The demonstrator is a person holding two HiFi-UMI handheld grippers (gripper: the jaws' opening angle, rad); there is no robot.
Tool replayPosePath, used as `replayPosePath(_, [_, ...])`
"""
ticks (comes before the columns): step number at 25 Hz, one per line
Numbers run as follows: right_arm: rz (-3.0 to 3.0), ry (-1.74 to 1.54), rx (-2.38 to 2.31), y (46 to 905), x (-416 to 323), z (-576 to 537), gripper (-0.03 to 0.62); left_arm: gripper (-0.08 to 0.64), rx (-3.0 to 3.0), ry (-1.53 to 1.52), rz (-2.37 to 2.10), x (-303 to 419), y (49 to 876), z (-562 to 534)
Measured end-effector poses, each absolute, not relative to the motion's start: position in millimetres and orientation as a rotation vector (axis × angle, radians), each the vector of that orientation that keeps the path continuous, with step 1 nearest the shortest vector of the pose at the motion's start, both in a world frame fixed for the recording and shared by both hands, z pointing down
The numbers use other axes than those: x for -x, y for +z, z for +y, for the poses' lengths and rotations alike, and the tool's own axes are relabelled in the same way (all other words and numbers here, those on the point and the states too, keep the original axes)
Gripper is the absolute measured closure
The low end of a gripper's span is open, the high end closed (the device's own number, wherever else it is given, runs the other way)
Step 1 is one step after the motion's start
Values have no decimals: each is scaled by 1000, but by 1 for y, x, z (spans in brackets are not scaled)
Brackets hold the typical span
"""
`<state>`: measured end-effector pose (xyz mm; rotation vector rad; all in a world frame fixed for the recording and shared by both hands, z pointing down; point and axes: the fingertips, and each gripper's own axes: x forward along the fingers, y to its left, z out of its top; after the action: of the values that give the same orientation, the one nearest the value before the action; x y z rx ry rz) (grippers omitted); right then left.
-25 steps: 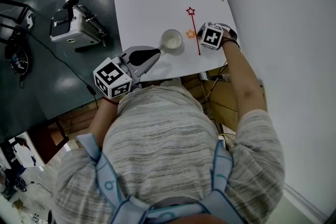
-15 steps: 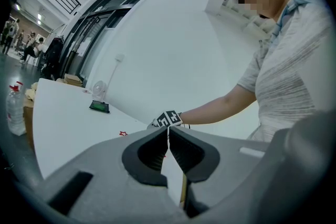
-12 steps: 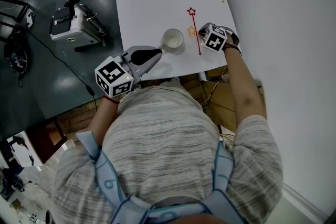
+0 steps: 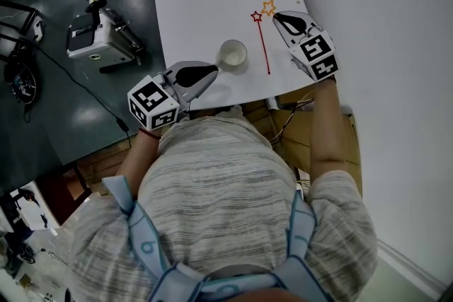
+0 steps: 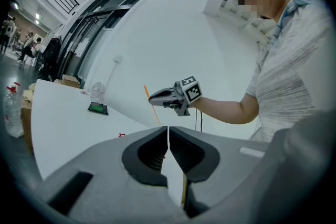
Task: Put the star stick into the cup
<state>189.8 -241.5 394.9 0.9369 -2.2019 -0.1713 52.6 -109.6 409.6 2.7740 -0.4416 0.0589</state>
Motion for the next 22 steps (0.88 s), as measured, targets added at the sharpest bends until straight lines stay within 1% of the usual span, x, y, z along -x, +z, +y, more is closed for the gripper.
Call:
replayPosePath(4, [-2378, -145, -1064, 358, -176, -230, 572, 540, -2781, 54, -438, -52, 408, -110])
replayPosePath(9, [-2683, 23, -1267, 321, -161, -220, 572, 540, -2780, 39, -434, -51, 405, -113])
replayPosePath(15, [-2799, 150, -1407, 331, -148, -211, 572, 540, -2786, 39, -426, -51, 404, -113])
replayPosePath(22, [-2801, 288, -1339, 363, -123, -207, 571, 540, -2789, 26, -431, -47, 400, -115])
